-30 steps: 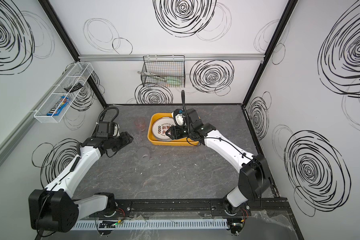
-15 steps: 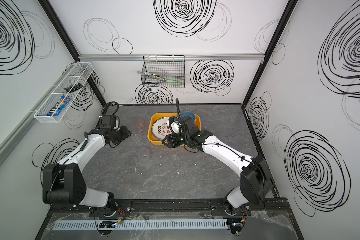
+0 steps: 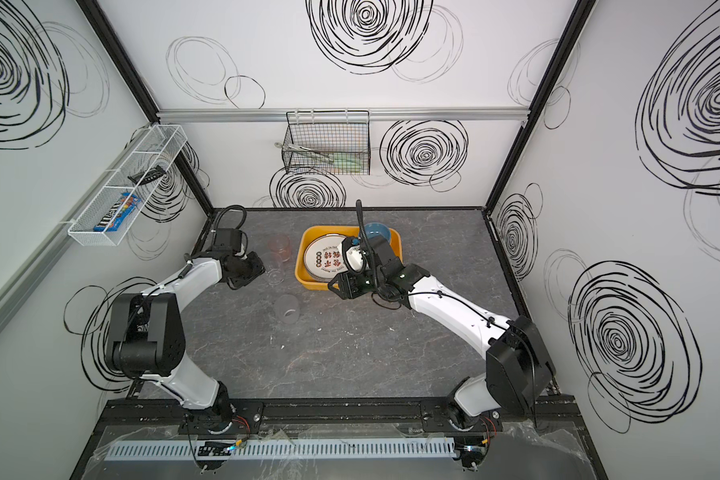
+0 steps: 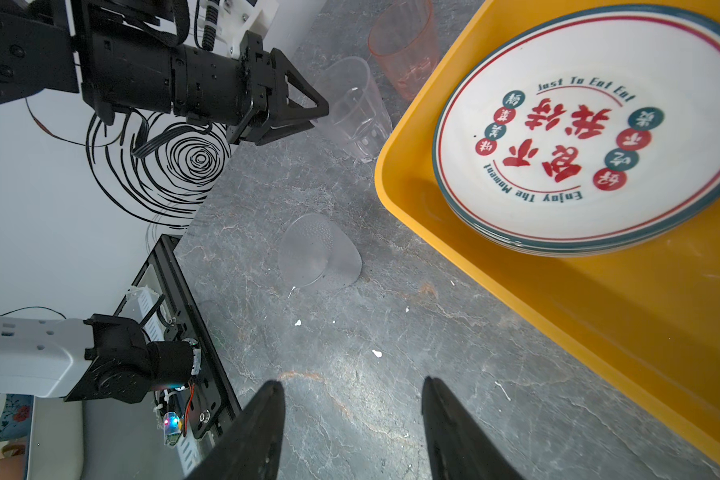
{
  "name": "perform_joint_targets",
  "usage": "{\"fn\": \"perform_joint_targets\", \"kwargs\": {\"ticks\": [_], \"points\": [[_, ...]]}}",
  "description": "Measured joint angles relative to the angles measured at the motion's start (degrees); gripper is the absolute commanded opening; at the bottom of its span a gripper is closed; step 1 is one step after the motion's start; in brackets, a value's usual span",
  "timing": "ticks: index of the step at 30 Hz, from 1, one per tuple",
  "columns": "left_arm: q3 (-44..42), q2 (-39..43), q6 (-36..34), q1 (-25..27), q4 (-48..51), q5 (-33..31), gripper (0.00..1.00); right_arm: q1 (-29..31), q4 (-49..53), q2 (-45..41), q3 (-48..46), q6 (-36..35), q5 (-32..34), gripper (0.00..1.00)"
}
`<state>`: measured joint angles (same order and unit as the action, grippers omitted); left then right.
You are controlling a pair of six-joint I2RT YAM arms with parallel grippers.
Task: Place the mixed dishes into the plastic bin
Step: 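Grasp the upright clear cup with the left gripper and lift it toward the bin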
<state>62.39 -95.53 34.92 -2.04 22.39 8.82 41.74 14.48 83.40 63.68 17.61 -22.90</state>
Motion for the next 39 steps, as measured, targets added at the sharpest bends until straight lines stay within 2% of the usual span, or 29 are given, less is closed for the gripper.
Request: {"fn": "perform_joint_targets", "kwargs": {"ticks": [13, 20, 31, 39], "points": [[-3.2, 0.5, -0.6, -0.1, -1.2, 1.1, 0.15, 0.0, -0.4, 0.0, 0.0, 0.3, 0.5, 0.58], [-7.0, 5.1, -1.1, -0.4, -0.1, 1.8, 0.05, 0.0, -0.4, 0.0, 0.0, 0.6, 0.7, 0.57], [-8.3, 15.0, -2.8, -1.0, 2.3, 2.7, 0.04, 0.0, 0.2, 0.0, 0.4, 1.5, 2.6, 0.57], [-8.2, 20.1, -3.9, -0.3, 5.7, 4.8, 0.05, 0.0, 3.4, 0.9, 6.3, 2.8, 5.6, 0.57]]}}
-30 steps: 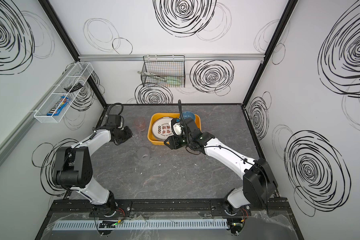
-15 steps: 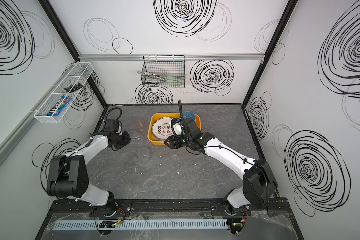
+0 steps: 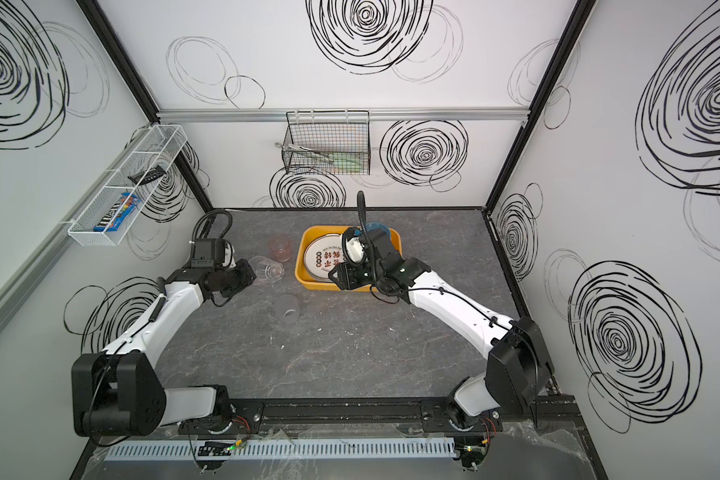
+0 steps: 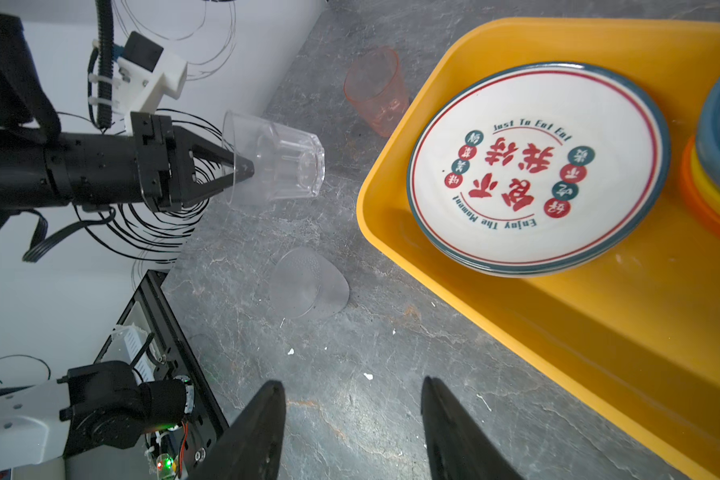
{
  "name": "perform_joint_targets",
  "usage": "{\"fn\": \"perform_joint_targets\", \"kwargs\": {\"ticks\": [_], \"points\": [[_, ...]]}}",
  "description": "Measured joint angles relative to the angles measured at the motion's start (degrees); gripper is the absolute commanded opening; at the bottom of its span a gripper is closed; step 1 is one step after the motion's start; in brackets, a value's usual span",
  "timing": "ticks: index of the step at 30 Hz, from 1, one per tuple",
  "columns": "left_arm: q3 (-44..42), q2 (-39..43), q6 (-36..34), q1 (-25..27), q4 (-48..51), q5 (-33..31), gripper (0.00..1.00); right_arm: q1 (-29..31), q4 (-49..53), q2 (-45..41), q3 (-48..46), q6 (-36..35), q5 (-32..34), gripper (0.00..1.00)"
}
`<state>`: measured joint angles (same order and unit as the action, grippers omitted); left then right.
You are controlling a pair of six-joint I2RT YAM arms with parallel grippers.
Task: Place the mixed dishes into the plastic bin
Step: 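Grasp the upright clear cup with the left gripper and lift it toward the bin, then close the right gripper on the clear cup while the left gripper holds it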
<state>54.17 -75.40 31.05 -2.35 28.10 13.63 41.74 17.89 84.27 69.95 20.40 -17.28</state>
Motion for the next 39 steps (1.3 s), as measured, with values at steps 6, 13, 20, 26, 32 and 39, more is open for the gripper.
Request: {"fn": "perform_joint_targets", "kwargs": {"ticks": [6, 13, 20, 26, 32, 39], "points": [[2.1, 2.1, -0.2, 4.5, 2.8, 0.6, 0.05, 0.5, 3.7, 2.1, 5.8, 1.0, 2.5, 0.58], [4.7, 2.6, 0.0, 13.0, 4.0, 0.6, 0.05, 2.7, 7.9, 4.9, 11.2, 1.7, 5.0, 0.59], [6.6, 1.9, 1.1, 20.7, 4.9, 0.0, 0.05, 4.4, 9.8, 6.8, 13.9, 2.3, 6.1, 0.59], [8.3, -0.1, 2.0, 26.0, 5.2, -1.1, 0.05, 4.8, 11.3, 7.8, 15.2, 2.7, 6.8, 0.58], [8.9, -1.5, 2.5, 28.0, 5.2, -1.6, 0.05, 5.2, 11.4, 8.0, 15.6, 2.7, 6.8, 0.58], [9.4, -1.6, 2.8, 28.6, 5.0, -1.9, 0.07, 5.7, 11.6, 9.2, 15.6, 2.7, 6.8, 0.55]]}}
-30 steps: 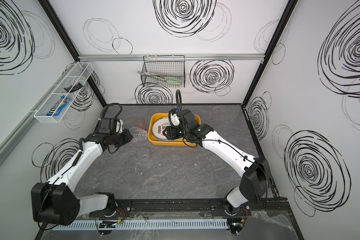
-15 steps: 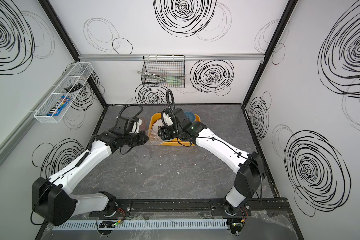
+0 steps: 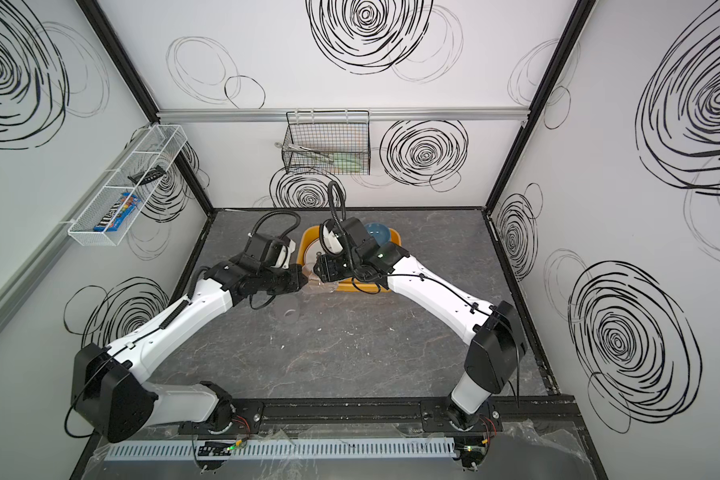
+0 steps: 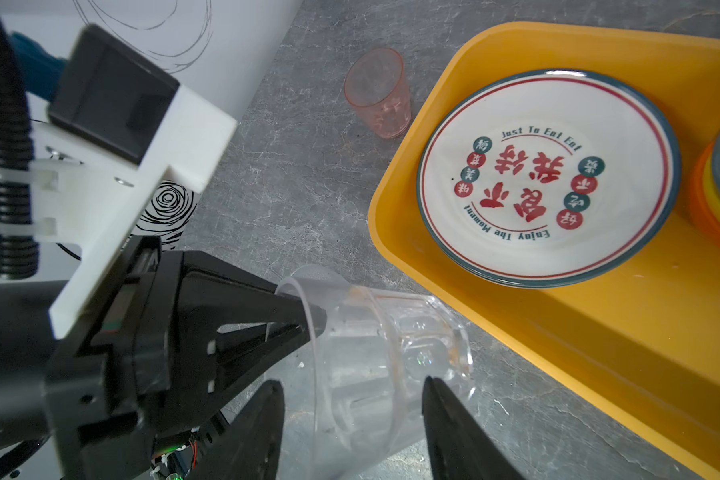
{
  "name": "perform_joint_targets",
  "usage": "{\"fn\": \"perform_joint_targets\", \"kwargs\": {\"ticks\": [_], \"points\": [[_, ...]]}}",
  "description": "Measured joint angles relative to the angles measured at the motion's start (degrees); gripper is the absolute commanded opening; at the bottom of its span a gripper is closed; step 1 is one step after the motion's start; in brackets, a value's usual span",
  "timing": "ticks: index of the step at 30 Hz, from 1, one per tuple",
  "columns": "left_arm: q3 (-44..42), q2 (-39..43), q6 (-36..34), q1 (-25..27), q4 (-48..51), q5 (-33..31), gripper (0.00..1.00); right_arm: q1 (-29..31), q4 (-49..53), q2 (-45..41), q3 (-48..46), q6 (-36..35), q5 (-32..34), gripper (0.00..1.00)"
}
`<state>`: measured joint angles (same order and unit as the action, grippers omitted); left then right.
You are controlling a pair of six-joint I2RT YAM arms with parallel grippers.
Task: Place the mixed dishes into the plastic bin
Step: 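Close the right gripper on the clear cup while the left gripper holds it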
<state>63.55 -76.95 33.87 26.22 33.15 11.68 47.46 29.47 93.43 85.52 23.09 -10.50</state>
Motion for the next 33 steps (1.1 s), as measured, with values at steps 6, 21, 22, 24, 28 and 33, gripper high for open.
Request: {"fn": "perform_joint_targets", "kwargs": {"ticks": [6, 21, 22, 24, 28, 33], "points": [[0.7, -0.1, 0.0, 0.2, 0.4, -0.5, 0.1, 0.1, 0.3, 1.3, 0.1, 0.1, 0.7, 0.43], [2.1, -0.3, 2.0, 0.7, 0.0, 0.3, 0.22, 0.2, 2.0, 1.4, 0.5, -0.2, 8.3, 0.06], [2.1, -0.2, 2.3, 0.7, -0.3, 0.6, 0.23, 0.1, 2.1, 1.4, 0.4, -0.2, 8.7, 0.05], [2.1, 0.1, 2.7, 0.7, -0.7, 1.4, 0.25, -0.2, 2.4, 1.4, 0.0, -0.2, 9.4, 0.04], [2.2, 1.0, 3.6, 0.7, -2.0, 2.7, 0.33, -0.9, 3.1, 1.3, -0.5, -0.3, 10.5, 0.02], [2.7, 2.4, 3.8, 0.9, -3.2, 3.9, 0.39, -2.4, 3.8, 1.2, -1.2, -0.6, 12.3, 0.0]]}}
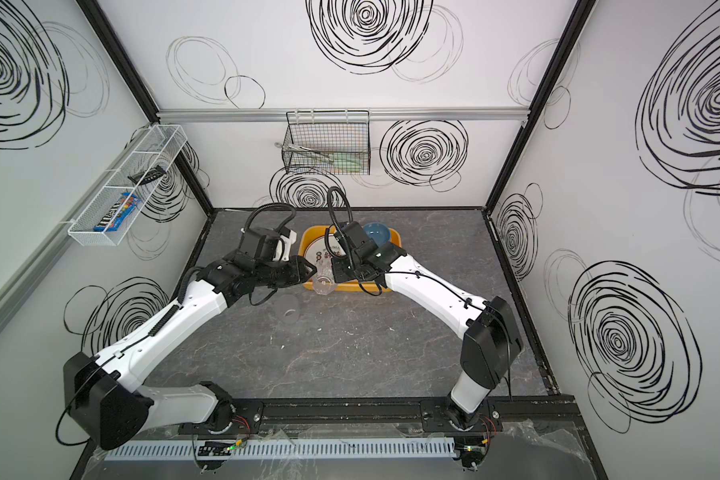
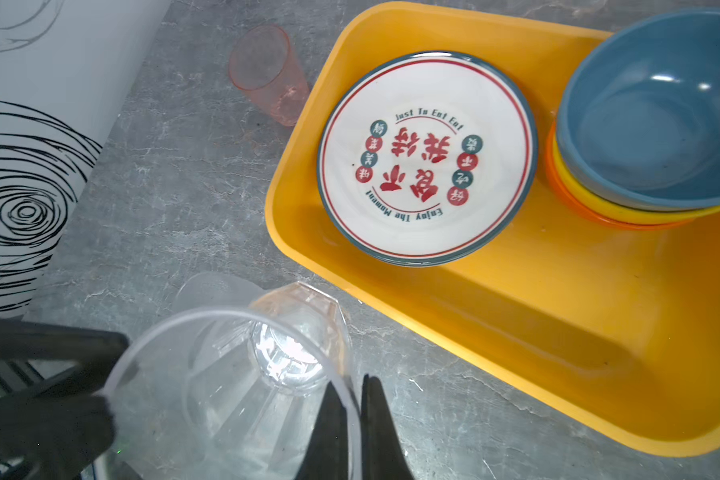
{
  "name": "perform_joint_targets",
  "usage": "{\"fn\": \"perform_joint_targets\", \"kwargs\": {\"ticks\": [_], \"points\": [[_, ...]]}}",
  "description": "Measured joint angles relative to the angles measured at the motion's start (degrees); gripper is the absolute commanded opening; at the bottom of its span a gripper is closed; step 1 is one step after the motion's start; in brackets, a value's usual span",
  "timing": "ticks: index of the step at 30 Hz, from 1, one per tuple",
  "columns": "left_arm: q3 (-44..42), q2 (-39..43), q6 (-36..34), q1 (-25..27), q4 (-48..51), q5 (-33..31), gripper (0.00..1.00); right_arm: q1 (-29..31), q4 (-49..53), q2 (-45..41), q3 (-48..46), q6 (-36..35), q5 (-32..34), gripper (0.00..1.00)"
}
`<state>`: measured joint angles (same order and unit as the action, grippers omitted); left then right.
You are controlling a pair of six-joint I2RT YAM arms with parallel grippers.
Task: Place the mixed dishes into the plastic bin
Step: 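Close the right gripper on the clear cup while the left gripper holds it, then lower the clear cup into the bin beside the bowls while the left gripper withdraws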
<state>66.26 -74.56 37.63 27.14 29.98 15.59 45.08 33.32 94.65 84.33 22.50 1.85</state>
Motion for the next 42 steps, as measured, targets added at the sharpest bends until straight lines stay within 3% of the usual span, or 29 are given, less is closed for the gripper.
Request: {"fn": "perform_joint_targets", "kwargs": {"ticks": [15, 26, 42], "points": [[-1.2, 2.6, 0.4, -1.0, -0.1, 0.9, 0.52, -6.1, 0.7, -1.7, -0.9, -1.1, 3.5, 0.0], [-6.4, 5.7, 0.4, -3.5, -0.1, 2.1, 0.54, -12.6, 1.4, -2.0, -3.0, -1.6, 6.4, 0.0], [-11.8, 9.9, 0.3, -8.0, -0.1, 4.0, 0.54, -15.7, 1.9, 0.2, -3.5, -1.7, 9.5, 0.0]]}}
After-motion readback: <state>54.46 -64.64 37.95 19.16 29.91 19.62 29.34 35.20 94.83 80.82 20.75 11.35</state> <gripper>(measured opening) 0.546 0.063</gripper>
